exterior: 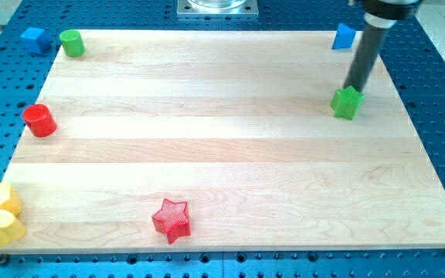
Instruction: Push the green star bottom right to the green circle
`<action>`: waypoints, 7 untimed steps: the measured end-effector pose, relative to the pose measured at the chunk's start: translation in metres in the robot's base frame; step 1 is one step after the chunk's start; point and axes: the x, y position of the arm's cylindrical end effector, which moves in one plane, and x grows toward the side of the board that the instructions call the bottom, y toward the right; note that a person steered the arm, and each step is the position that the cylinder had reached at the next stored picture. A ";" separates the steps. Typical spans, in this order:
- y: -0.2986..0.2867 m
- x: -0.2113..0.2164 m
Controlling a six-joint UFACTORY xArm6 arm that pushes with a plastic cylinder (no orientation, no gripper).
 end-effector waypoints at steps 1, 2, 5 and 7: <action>0.017 0.039; -0.060 0.026; -0.167 0.021; -0.168 0.021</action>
